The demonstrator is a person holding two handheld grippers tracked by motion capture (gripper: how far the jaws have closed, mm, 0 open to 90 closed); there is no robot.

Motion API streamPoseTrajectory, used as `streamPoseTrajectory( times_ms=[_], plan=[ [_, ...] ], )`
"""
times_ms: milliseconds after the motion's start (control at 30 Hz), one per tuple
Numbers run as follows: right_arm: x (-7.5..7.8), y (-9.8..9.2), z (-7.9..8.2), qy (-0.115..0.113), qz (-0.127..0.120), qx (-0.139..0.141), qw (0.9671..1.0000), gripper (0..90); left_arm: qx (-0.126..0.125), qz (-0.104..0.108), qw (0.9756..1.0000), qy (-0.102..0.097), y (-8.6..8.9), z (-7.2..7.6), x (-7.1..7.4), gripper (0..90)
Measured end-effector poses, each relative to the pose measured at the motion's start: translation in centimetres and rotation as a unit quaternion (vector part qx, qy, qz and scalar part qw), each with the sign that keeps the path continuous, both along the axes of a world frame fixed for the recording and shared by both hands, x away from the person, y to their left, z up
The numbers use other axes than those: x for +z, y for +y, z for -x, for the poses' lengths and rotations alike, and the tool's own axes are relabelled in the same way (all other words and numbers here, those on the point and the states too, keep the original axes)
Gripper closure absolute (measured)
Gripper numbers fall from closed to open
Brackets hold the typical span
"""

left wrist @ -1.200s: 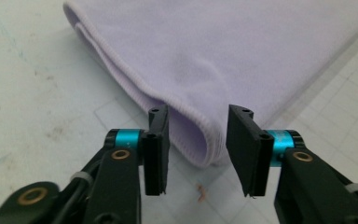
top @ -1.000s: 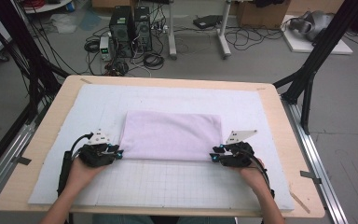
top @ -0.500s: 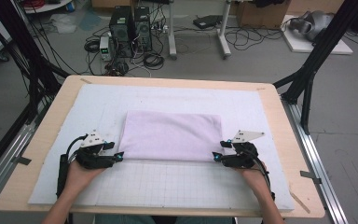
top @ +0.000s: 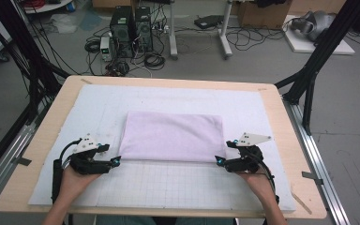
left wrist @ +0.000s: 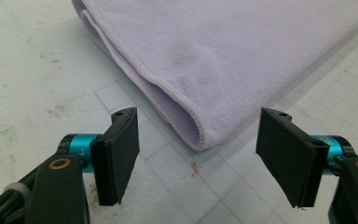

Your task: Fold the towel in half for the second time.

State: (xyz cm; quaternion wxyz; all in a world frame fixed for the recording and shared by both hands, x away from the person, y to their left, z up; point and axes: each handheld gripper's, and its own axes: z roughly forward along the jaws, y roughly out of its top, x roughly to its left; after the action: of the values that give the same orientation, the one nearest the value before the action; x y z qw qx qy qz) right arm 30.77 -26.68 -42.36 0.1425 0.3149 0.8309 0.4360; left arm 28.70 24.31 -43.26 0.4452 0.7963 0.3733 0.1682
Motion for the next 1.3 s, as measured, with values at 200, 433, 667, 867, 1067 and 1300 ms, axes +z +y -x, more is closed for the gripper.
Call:
streamPoseTrajectory(
  times_ms=[200,433,667,867,1067,1300],
  plan=[
    [0.3,-0.6,0.7,-0.005,-0.005,-0.002,1.0,21.6,0.001,-0.002,1.0,-0.009,0.2,0.8,0.3,28.5],
    [0.6,-1.6,1.9,-0.012,-0.008,-0.005,0.9999,21.0,0.001,0.005,0.9999,-0.013,0.5,1.8,0.5,24.7],
    [0.9,-2.5,2.9,-0.018,-0.016,-0.011,0.9996,20.1,0.004,0.002,0.9998,-0.017,0.9,2.6,0.7,23.4],
    [1.0,-2.9,3.8,-0.023,-0.02,-0.012,0.9995,19.7,0.006,0.001,0.9997,-0.023,1.1,3.3,0.8,23.4],
    [0.8,-3.3,4.6,-0.025,-0.024,-0.014,0.9993,19.7,0.005,-0.002,0.9996,-0.027,1.1,4.1,0.8,23.3],
    [0.7,-3.5,5.4,-0.03,-0.027,-0.018,0.999,19.7,0.007,-0.001,0.9996,-0.029,1.4,4.7,0.8,23.2]
  ],
)
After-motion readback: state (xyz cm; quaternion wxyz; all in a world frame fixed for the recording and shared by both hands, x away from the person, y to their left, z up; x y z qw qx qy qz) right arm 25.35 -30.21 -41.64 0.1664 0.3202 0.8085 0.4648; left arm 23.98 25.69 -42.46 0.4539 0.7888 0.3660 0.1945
